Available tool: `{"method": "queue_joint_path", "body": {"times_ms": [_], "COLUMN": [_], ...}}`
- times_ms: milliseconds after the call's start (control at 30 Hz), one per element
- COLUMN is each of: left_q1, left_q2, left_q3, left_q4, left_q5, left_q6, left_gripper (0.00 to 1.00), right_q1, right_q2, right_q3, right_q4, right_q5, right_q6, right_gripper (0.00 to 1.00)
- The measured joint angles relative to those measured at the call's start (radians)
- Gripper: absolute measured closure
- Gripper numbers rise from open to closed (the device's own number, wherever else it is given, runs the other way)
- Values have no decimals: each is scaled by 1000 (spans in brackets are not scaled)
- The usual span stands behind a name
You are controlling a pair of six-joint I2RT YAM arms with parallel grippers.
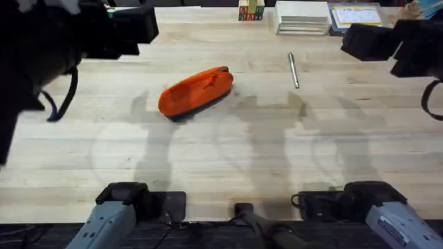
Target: Unzip the bag, pick up the pens from the table one at a time and place them inside, then zip the bag closed.
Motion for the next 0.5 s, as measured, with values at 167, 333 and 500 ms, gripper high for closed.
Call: {"method": "queue_joint_path", "body": {"times_ms": [167, 333, 500], "left_q1": [0, 0, 0], "left_q2": [74, 105, 105], "left_q3": [40, 41, 41], "left_q4": [-19, -71, -150], "left_q5": [12, 35, 38], "left_q6": [1, 60, 206], "left_gripper": [7, 7, 7], "right_q1": [0, 0, 0], "right_q2": [0, 0, 0], "right_q3": [1, 2, 2], "right_q4": [-2, -2, -2], "right_q5": [0, 0, 0], "right_q6": [0, 0, 0], "right_gripper": [4, 4, 4]}}
